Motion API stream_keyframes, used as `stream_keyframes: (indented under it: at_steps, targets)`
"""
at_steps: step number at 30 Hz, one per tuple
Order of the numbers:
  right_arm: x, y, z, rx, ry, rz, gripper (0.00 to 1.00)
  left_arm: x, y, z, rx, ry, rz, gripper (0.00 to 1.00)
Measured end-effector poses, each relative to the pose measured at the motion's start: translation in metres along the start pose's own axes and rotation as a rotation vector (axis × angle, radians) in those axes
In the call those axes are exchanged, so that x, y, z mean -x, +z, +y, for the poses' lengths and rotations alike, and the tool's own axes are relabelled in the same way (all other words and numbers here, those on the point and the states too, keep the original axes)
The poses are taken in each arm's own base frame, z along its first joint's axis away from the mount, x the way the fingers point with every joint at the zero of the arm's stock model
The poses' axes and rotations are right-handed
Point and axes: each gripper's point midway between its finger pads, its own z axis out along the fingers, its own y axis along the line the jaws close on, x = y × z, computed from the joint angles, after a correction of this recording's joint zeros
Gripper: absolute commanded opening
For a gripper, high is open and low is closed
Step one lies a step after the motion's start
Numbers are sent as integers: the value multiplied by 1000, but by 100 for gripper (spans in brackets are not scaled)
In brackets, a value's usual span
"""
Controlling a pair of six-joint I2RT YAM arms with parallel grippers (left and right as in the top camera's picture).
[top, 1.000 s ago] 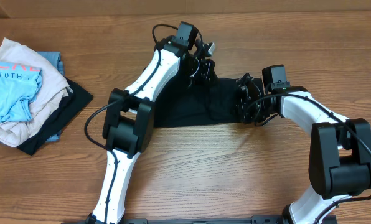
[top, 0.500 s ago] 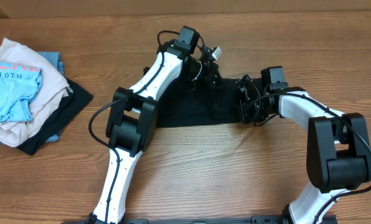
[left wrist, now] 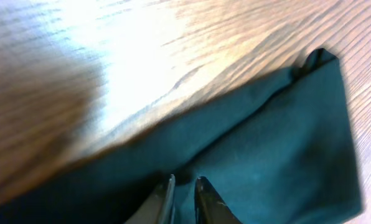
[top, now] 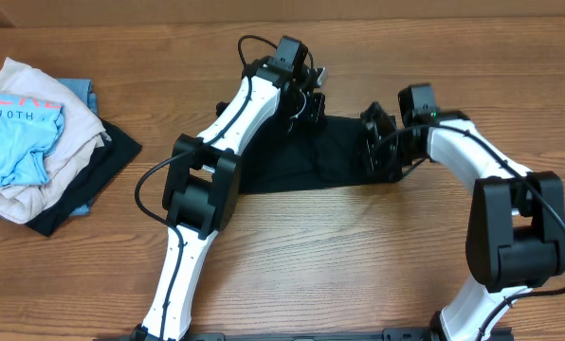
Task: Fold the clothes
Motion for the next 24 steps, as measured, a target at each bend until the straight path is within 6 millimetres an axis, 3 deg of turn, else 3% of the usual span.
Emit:
stream_keyframes:
  at_steps: [3,5,8,10,14,18,24]
  targets:
    - [31,-25,13,-3,-29,-49,4,25,-28,-20,-1,33,-60,20]
    - [48,-41,14,-13,-43,-97,4,38,-50,-36,-10,55,-96,4]
    - [52,-58,-10,-60,0,-132,4,22,-59,-51,-29,40,-34,4]
    - [54,-69,-30,-101,27,-161,4,6,-52,-54,-29,30,24,4]
    - [61,-83,-63,-159,54,-232,4,-34,-18,-65,-23,60,145,4]
    - [55,-70,-74,-172,48,-247,4,-70,9,-56,20,59,246,4]
    - [48,-52,-86,-176,36,-272,4,-90,21,-31,72,23,297,4]
